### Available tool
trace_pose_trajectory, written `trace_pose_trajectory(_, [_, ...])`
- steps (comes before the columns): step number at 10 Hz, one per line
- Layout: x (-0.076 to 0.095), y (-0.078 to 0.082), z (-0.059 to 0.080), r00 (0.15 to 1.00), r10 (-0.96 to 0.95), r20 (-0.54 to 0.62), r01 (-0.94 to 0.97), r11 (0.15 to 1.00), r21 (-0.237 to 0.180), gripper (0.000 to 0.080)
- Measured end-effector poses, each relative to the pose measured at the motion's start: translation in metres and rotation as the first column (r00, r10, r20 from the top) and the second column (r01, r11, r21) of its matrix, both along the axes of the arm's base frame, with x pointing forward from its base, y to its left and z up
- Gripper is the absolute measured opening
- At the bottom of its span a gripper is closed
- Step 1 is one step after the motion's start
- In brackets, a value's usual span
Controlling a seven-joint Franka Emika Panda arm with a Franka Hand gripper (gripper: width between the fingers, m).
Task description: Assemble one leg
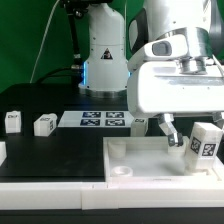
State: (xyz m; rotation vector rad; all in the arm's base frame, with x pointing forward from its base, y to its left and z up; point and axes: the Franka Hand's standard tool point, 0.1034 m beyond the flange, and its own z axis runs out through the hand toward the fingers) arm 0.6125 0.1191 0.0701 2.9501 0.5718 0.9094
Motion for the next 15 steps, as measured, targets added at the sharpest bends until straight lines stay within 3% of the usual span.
trace_pose_trajectory(2, [0.001,0.0,0.004,1.0,-0.001,-0.01,0.001,1.0,-0.002,0.0648])
trace_pose_trajectory(5, [0.004,0.002,0.027,0.999,0.001,-0.037,-0.001,1.0,-0.005,0.0648])
trace_pose_trajectory(7, [0.004,0.003,0.025,0.998,0.003,-0.06,-0.003,1.0,-0.009,0.0648])
trace_pose_trajectory(8, [0.0,0.005,0.02,0.994,0.004,-0.113,-0.006,1.0,-0.018,0.0648])
trace_pose_trajectory(9, [-0.003,0.006,0.018,0.97,-0.006,-0.242,-0.003,0.999,-0.039,0.0648])
trace_pose_trajectory(11, [0.003,0.005,0.019,0.919,-0.062,-0.388,0.033,0.996,-0.079,0.0648])
trace_pose_trajectory(12, [-0.001,0.002,0.018,0.862,-0.085,-0.5,0.024,0.992,-0.126,0.0648])
trace_pose_trajectory(13, [0.006,0.0,0.02,0.816,-0.098,-0.57,0.004,0.987,-0.164,0.0648])
trace_pose_trajectory(15, [0.017,0.002,0.02,0.816,-0.098,-0.569,0.003,0.986,-0.166,0.0648])
